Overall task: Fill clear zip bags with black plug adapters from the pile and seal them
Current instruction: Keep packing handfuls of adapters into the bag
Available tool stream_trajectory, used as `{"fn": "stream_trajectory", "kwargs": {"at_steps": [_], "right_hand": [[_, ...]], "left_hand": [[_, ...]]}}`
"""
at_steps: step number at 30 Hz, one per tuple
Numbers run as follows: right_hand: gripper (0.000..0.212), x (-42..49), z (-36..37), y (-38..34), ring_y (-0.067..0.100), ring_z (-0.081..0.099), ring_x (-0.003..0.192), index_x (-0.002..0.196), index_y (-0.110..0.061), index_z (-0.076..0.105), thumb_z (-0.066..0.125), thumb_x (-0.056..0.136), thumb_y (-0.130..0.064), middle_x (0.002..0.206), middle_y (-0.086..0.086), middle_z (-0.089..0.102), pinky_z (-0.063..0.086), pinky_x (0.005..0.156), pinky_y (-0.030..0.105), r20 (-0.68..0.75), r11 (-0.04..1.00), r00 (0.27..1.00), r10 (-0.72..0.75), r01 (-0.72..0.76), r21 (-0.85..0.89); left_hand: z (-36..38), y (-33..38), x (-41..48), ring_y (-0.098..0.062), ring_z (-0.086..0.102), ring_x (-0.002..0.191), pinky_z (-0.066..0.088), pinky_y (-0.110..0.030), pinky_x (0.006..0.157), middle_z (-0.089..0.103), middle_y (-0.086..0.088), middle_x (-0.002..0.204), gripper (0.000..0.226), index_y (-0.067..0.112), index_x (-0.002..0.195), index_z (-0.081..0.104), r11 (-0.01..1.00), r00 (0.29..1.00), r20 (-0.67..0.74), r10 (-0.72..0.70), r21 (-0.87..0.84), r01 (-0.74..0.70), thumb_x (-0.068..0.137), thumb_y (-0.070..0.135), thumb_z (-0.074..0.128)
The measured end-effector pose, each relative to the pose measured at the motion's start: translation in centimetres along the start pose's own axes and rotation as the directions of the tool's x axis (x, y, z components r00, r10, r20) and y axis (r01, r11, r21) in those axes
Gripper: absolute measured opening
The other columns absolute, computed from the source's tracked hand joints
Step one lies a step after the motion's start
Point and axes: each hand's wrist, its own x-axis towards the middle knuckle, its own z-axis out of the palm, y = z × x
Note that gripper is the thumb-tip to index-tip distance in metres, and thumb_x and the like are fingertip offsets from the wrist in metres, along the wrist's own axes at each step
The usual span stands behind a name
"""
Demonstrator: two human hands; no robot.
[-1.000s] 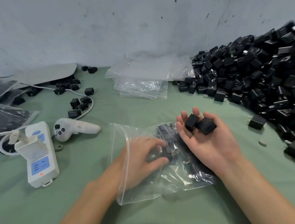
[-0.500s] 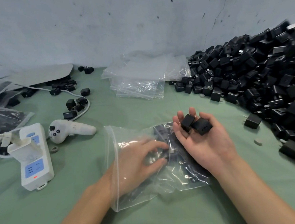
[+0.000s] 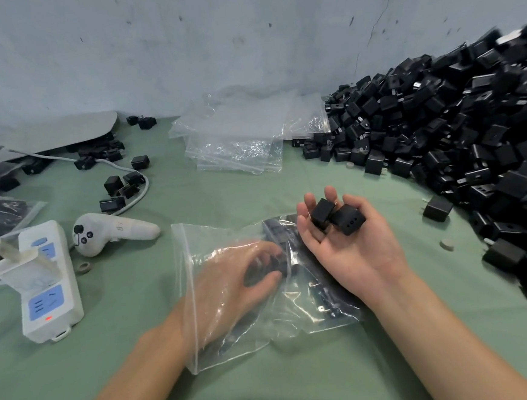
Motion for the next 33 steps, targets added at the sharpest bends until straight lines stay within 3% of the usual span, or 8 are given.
{"fn": "stream_trajectory", "kwargs": {"at_steps": [4, 9, 16, 21, 23, 25, 29, 33], "right_hand": [[0.017, -0.1, 0.0, 0.0, 0.033, 0.071, 0.095, 0.096, -0.016, 0.070, 0.056, 0.092, -0.025, 0.108, 0.014, 0.070, 0.059, 0.084, 0.040, 0.002, 1.000, 1.000, -0.002, 0.002, -0.003], [0.016, 0.0, 0.0, 0.0, 0.033, 0.071, 0.094, 0.095, -0.016, 0.069, 0.056, 0.091, -0.024, 0.107, 0.014, 0.069, 0.059, 0.084, 0.039, 0.001, 1.000, 1.000, -0.007, 0.007, -0.008], [0.017, -0.3, -0.1, -0.1, 0.033, 0.071, 0.094, 0.098, -0.015, 0.069, 0.055, 0.093, -0.024, 0.106, 0.014, 0.070, 0.059, 0.083, 0.039, -0.016, 1.000, 1.000, -0.018, 0.018, -0.009], [0.020, -1.2, -0.1, -0.1, 0.038, 0.070, 0.106, 0.102, -0.012, 0.072, 0.058, 0.093, -0.022, 0.116, 0.019, 0.070, 0.060, 0.086, 0.041, -0.007, 1.000, 1.000, -0.015, 0.015, 0.014], [0.023, -1.6, 0.1, 0.0, 0.042, 0.070, 0.104, 0.107, -0.008, 0.072, 0.059, 0.092, -0.019, 0.117, 0.024, 0.069, 0.058, 0.092, 0.044, -0.012, 0.999, 1.000, -0.015, 0.015, 0.048], [0.023, -2.0, 0.4, 0.3, 0.044, 0.071, 0.099, 0.109, -0.003, 0.072, 0.059, 0.093, -0.015, 0.115, 0.028, 0.068, 0.056, 0.095, 0.049, -0.002, 0.995, 1.000, -0.013, 0.013, 0.099], [0.021, -2.6, 1.2, 1.3, 0.048, 0.069, 0.099, 0.098, 0.000, 0.076, 0.059, 0.093, -0.011, 0.112, 0.030, 0.069, 0.056, 0.088, 0.057, 0.056, 0.995, 0.998, 0.035, -0.040, 0.094], [0.025, -2.6, 2.4, 3.4, 0.049, 0.066, 0.107, 0.117, -0.008, 0.066, 0.054, 0.095, -0.012, 0.118, 0.028, 0.067, 0.055, 0.093, 0.057, 0.077, 0.988, 0.988, 0.132, -0.125, -0.089]], "left_hand": [[0.0, 0.1, -0.1, -0.002, 0.065, 0.071, 0.050, -0.019, 0.059, 0.065, 0.020, 0.080, 0.011, 0.048, 0.091, 0.055, 0.995, 0.999, 0.008, -0.054, -0.089, 0.055, 0.086, 0.052, 0.064], [-0.8, -0.3, -0.7, -0.006, 0.069, 0.086, 0.055, -0.029, 0.073, 0.071, 0.019, 0.092, 0.009, 0.043, 0.105, 0.063, 0.981, 0.997, 0.058, -0.060, -0.180, 0.069, 0.097, 0.045, 0.059], [-3.1, 0.1, -1.5, 0.006, 0.065, 0.097, 0.044, -0.005, 0.085, 0.071, 0.027, 0.100, 0.035, 0.044, 0.091, 0.071, 0.952, 0.978, 0.037, -0.204, -0.226, 0.207, 0.094, 0.010, 0.060], [-7.2, -1.5, -3.2, -0.007, 0.065, 0.064, 0.048, -0.015, 0.055, 0.072, 0.004, 0.074, 0.028, 0.027, 0.078, 0.073, 0.761, 0.774, -0.182, -0.607, -0.413, 0.500, 0.091, 0.013, 0.052], [-8.7, -1.9, -3.5, -0.014, 0.059, 0.060, 0.046, -0.027, 0.055, 0.071, -0.006, 0.081, 0.035, 0.024, 0.075, 0.066, 0.715, 0.612, -0.393, -0.686, -0.518, 0.469, 0.093, 0.005, 0.043], [-9.5, -0.8, -3.4, -0.006, 0.056, 0.057, 0.046, -0.027, 0.056, 0.069, -0.003, 0.082, 0.032, 0.027, 0.074, 0.064, 0.744, 0.566, -0.495, -0.659, -0.537, 0.397, 0.087, 0.010, 0.041], [-7.5, 3.5, -2.9, -0.005, 0.058, 0.060, 0.046, -0.013, 0.053, 0.069, 0.010, 0.084, 0.019, 0.036, 0.090, 0.065, 0.798, 0.758, -0.386, -0.525, -0.532, 0.282, 0.086, 0.028, 0.048], [-4.6, 6.4, -1.7, -0.007, 0.061, 0.067, 0.044, -0.011, 0.056, 0.065, 0.020, 0.091, 0.020, 0.050, 0.109, 0.059, 0.900, 0.893, -0.263, -0.364, -0.346, 0.265, 0.090, 0.051, 0.051]]}}
